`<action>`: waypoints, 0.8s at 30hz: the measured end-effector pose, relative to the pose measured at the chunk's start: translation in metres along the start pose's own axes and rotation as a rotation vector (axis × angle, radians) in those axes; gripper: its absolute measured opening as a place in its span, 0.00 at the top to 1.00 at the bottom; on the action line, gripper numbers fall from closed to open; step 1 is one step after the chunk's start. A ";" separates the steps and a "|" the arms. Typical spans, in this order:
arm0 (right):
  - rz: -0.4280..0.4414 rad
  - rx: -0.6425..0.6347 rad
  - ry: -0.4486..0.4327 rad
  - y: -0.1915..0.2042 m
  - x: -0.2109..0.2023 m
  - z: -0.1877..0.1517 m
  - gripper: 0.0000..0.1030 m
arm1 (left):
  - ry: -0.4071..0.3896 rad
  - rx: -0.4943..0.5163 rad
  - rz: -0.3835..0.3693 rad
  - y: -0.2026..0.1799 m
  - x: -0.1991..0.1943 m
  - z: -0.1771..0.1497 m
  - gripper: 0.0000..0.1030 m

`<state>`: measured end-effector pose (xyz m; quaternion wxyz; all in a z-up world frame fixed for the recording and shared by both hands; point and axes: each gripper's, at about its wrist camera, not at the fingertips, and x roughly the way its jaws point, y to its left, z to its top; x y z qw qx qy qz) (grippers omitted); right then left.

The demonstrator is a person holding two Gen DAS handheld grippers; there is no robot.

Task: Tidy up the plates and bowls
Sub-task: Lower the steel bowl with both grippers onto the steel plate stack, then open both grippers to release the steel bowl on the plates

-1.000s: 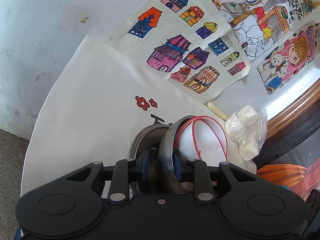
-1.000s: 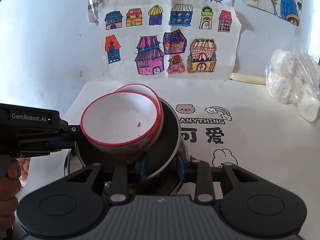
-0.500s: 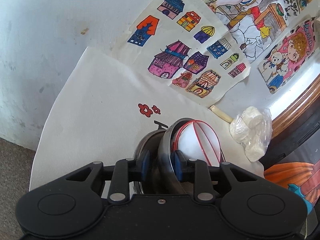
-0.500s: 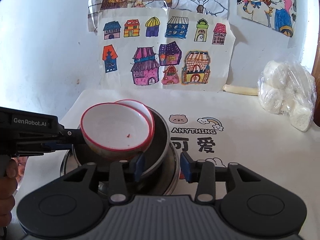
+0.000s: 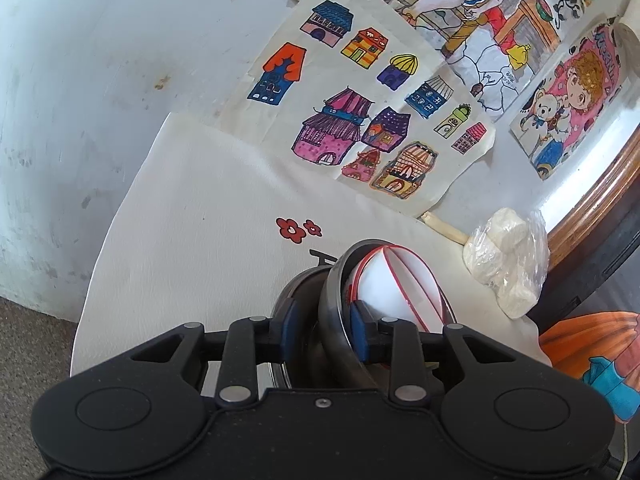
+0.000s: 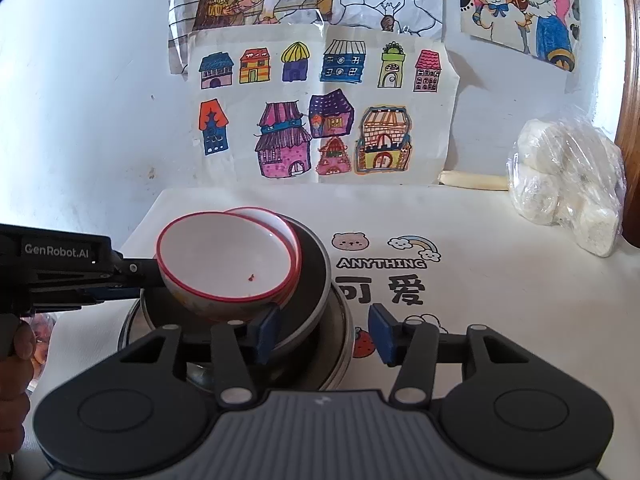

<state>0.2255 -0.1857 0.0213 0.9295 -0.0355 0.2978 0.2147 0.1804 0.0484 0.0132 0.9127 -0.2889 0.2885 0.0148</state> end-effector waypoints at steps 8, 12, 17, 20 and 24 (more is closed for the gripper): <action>-0.006 0.009 -0.007 -0.001 -0.002 0.000 0.44 | -0.001 0.003 0.001 -0.001 0.000 0.000 0.68; -0.010 0.018 -0.010 -0.001 -0.003 0.000 0.43 | -0.002 0.009 0.003 0.000 -0.001 0.000 0.67; -0.015 0.028 -0.019 -0.001 -0.006 -0.001 0.41 | -0.023 0.024 0.018 -0.002 -0.006 0.000 0.58; -0.015 0.044 -0.029 -0.002 -0.009 -0.003 0.38 | -0.098 0.047 0.081 -0.004 -0.013 -0.003 0.35; -0.004 0.067 -0.043 -0.005 -0.012 -0.007 0.34 | -0.126 0.061 0.058 -0.005 -0.020 -0.003 0.28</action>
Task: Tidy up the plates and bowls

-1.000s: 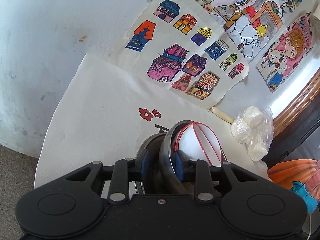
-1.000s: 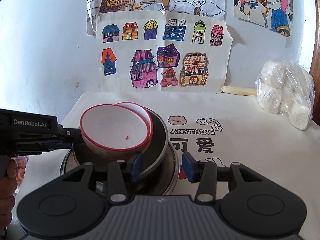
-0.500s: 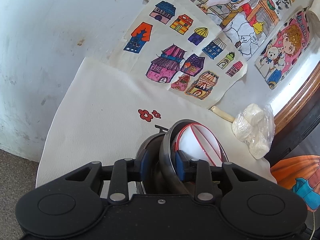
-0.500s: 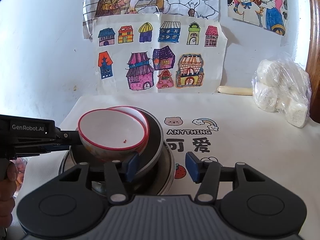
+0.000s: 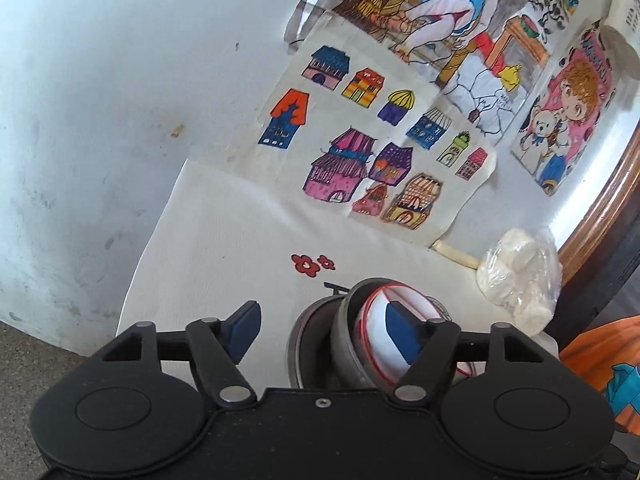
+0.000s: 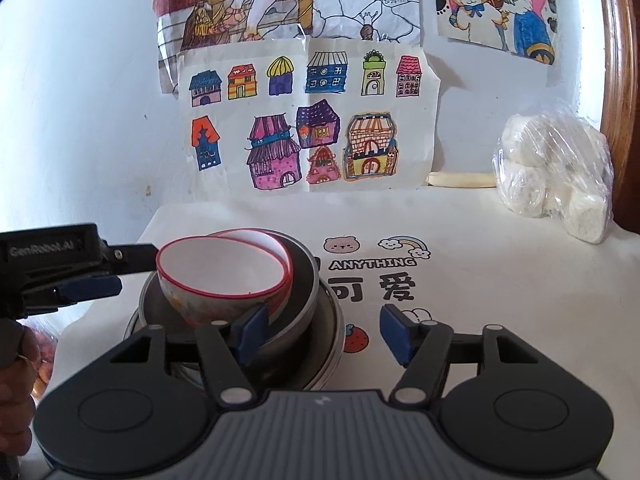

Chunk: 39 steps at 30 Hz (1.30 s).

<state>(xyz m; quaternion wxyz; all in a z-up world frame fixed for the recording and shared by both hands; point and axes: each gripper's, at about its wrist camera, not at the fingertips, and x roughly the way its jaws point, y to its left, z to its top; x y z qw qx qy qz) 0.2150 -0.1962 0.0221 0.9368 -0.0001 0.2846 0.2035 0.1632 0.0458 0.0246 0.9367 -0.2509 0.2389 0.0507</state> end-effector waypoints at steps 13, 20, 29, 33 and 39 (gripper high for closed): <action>0.025 0.041 -0.062 -0.002 -0.015 -0.006 0.22 | -0.065 0.104 -0.015 -0.014 -0.017 -0.005 0.04; 0.018 0.065 -0.118 -0.003 -0.029 -0.007 0.12 | -0.094 0.143 -0.022 -0.017 -0.030 -0.006 0.01; 0.007 0.101 -0.223 -0.009 -0.059 -0.019 0.00 | -0.122 0.196 -0.001 -0.016 -0.048 -0.014 0.01; -0.011 0.115 -0.253 -0.009 -0.072 -0.025 0.00 | -0.131 0.215 -0.002 -0.014 -0.057 -0.017 0.01; -0.033 0.121 -0.284 -0.003 -0.091 -0.036 0.00 | -0.155 0.239 0.021 -0.007 -0.072 -0.020 0.01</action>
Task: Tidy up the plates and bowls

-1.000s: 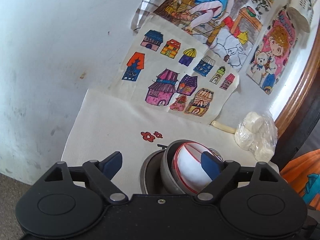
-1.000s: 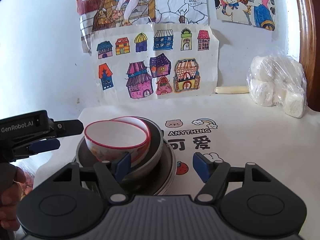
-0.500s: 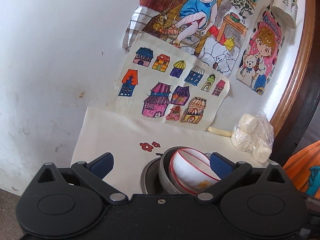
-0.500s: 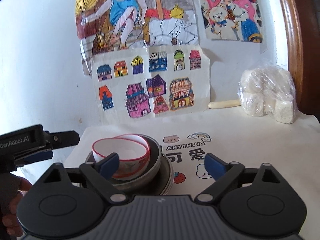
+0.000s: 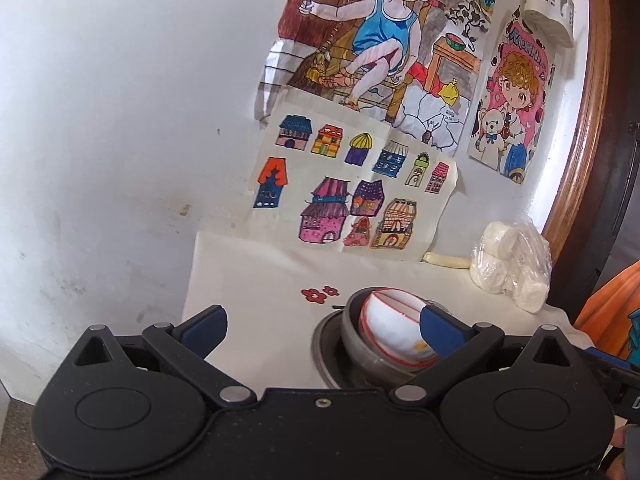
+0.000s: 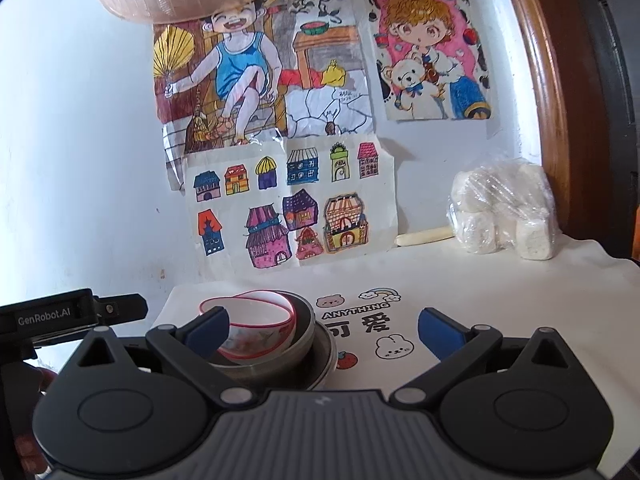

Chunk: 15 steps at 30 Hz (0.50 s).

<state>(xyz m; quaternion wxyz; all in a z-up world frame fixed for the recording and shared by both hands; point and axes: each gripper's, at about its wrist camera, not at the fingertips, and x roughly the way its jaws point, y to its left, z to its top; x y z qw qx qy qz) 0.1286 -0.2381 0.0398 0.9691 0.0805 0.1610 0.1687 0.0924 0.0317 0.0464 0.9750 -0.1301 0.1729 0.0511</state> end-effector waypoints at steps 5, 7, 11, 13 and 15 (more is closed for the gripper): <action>-0.010 0.011 -0.024 0.006 -0.020 -0.010 0.00 | -0.024 0.033 0.011 0.005 -0.016 -0.005 0.01; -0.020 0.001 -0.032 0.009 -0.027 -0.013 0.00 | -0.047 0.030 0.008 0.008 -0.022 -0.009 0.01; -0.040 -0.018 -0.043 0.016 -0.039 -0.019 0.00 | -0.055 0.034 0.000 0.013 -0.032 -0.017 0.01; -0.045 -0.016 -0.044 0.019 -0.045 -0.021 0.00 | -0.057 0.036 -0.006 0.015 -0.037 -0.020 0.01; -0.054 -0.013 -0.045 0.019 -0.051 -0.024 0.00 | -0.059 0.042 -0.006 0.018 -0.041 -0.023 0.01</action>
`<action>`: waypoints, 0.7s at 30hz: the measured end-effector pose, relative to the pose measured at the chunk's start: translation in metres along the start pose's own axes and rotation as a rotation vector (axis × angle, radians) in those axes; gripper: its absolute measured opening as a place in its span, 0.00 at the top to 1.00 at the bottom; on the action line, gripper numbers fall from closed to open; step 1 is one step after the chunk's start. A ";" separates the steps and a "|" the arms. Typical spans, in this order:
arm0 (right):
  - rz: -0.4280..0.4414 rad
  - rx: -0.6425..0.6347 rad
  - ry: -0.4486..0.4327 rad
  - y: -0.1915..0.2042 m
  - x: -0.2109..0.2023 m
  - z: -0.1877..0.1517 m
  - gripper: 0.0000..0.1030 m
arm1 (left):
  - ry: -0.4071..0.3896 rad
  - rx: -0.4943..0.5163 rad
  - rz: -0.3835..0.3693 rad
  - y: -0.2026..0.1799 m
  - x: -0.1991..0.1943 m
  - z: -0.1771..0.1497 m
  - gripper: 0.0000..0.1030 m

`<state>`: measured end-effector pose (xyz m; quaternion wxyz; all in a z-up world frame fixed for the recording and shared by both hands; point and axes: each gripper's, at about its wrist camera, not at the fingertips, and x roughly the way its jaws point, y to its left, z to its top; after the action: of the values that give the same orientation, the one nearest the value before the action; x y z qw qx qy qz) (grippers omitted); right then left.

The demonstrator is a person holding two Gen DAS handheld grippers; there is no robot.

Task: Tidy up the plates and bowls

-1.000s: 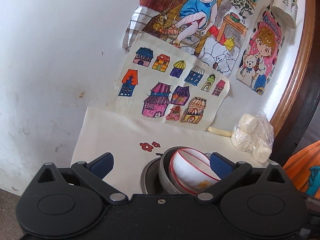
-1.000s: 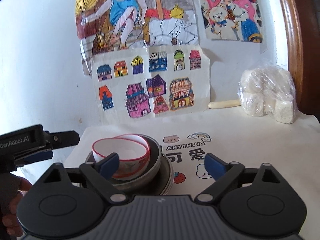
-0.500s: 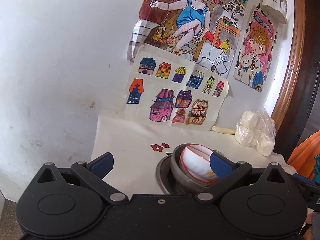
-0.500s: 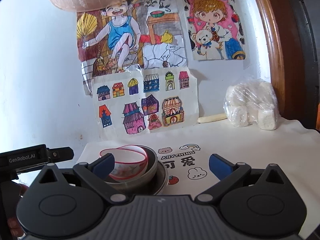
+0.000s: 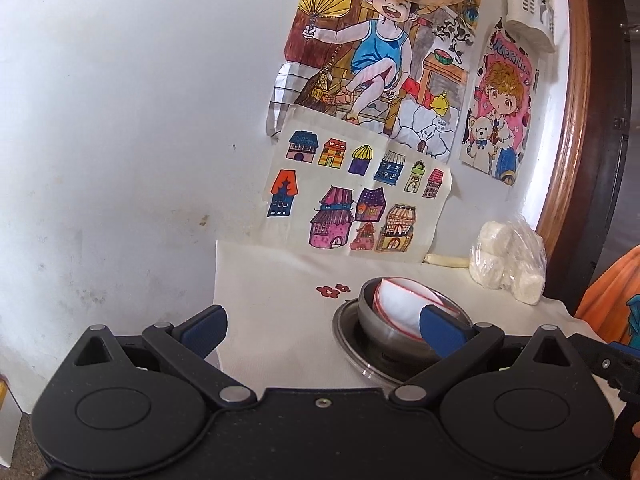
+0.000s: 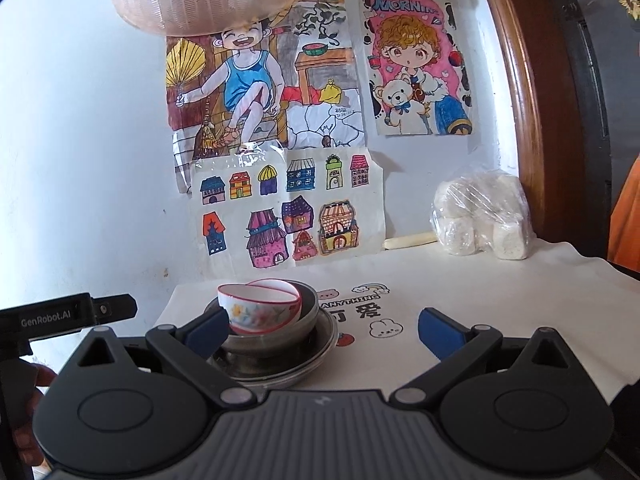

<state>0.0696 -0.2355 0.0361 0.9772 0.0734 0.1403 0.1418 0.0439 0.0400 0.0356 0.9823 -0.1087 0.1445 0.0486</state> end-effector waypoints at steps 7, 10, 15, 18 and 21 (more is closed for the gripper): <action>-0.091 -0.030 -0.027 0.006 -0.021 -0.013 0.00 | 0.016 0.039 -0.036 0.003 -0.013 -0.015 0.01; -0.138 -0.028 -0.018 0.007 -0.025 -0.020 0.00 | 0.046 0.060 -0.053 0.001 -0.015 -0.025 0.01; -0.171 0.004 -0.004 0.006 -0.031 -0.031 0.00 | 0.060 0.085 -0.063 0.001 -0.021 -0.037 0.01; -0.186 0.006 -0.004 0.007 -0.037 -0.035 0.00 | 0.064 0.092 -0.064 0.001 -0.024 -0.042 0.01; -0.211 -0.019 -0.002 0.011 -0.042 -0.039 0.00 | 0.068 0.101 -0.062 0.001 -0.029 -0.045 0.01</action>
<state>0.0162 -0.2334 0.0117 0.9874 0.0492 0.1451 0.0393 0.0043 0.0287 0.0019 0.9821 -0.0651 0.1766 0.0073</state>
